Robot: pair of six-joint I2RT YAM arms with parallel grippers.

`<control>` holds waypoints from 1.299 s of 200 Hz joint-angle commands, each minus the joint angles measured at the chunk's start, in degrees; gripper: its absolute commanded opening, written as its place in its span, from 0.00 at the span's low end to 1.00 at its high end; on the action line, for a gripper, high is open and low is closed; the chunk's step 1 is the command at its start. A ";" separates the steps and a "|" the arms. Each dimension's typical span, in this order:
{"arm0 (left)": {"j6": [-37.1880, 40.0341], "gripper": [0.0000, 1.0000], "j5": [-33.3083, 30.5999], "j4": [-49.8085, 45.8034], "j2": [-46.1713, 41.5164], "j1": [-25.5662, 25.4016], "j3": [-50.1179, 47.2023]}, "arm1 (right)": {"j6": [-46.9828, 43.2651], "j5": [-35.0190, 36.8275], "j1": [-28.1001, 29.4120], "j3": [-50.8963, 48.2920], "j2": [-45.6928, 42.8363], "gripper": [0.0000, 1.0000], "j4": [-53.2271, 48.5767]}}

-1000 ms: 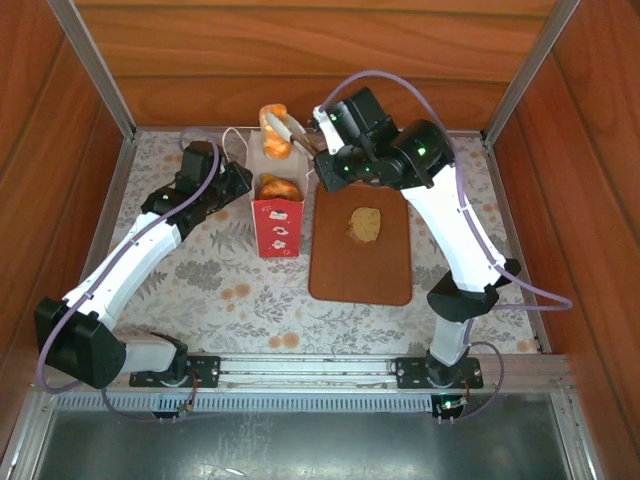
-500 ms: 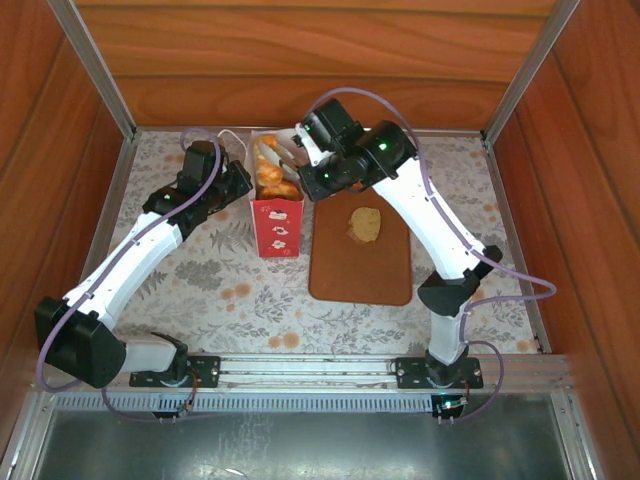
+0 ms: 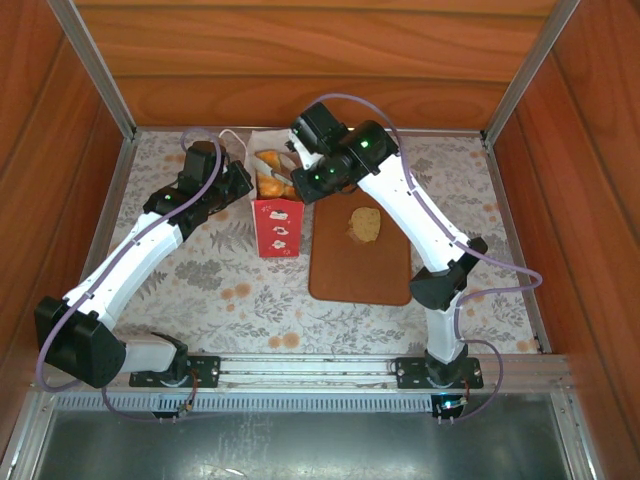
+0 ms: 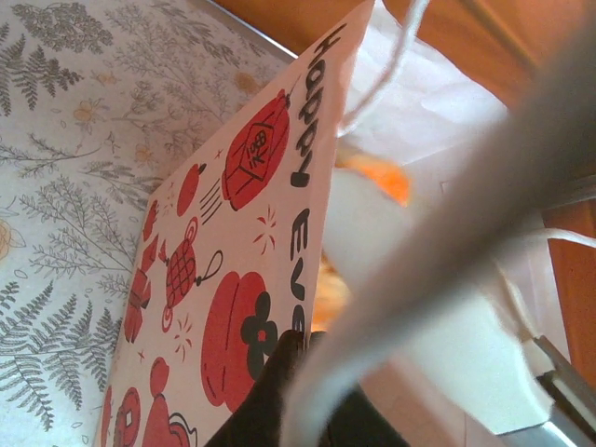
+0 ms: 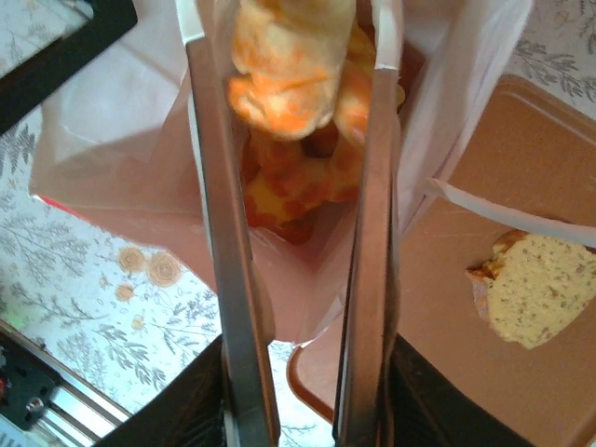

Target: Place the fake bread into the paper bag

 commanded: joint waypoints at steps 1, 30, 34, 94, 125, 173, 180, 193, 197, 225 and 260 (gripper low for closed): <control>0.02 0.08 -0.36 0.40 0.12 -0.53 0.99 | -0.24 1.62 0.36 3.65 -0.35 0.45 -0.10; 0.18 0.09 -0.53 0.39 -0.05 -0.53 0.96 | -0.68 2.44 0.09 5.49 -1.21 0.43 -0.79; 0.20 0.09 -0.52 0.33 -0.10 -0.54 0.90 | -0.71 2.34 0.00 5.50 -1.47 0.43 -0.71; 1.39 0.29 -0.64 0.33 -2.48 -0.54 0.81 | -1.43 2.60 -2.01 7.25 -4.14 0.38 -0.76; 2.48 0.42 -0.40 0.31 -4.12 -0.52 0.90 | -2.18 1.68 -2.78 9.17 -5.65 0.37 0.20; 4.29 0.63 -2.23 0.30 -6.92 -0.52 -0.43 | -2.93 2.27 -5.63 7.20 -11.81 0.37 1.48; 4.46 0.66 -2.69 0.30 -7.35 -0.50 -0.82 | -3.00 2.88 -6.32 5.80 -13.38 0.38 1.67; 4.81 0.70 -3.68 0.28 -8.22 -0.47 -1.65 | -2.94 3.52 -8.11 2.28 -16.44 0.38 2.25; 4.93 0.71 -4.02 0.30 -8.42 -0.48 -1.88 | -2.88 3.66 -8.74 0.94 -17.45 0.38 2.49; 5.35 0.79 -5.45 0.33 -10.11 -0.07 -3.42 | -2.16 4.85 -13.70 -9.43 -25.44 0.39 3.57; 5.40 0.85 -6.31 0.32 -11.69 0.48 -4.71 | -1.26 5.44 -20.30 -23.87 -34.11 0.40 5.77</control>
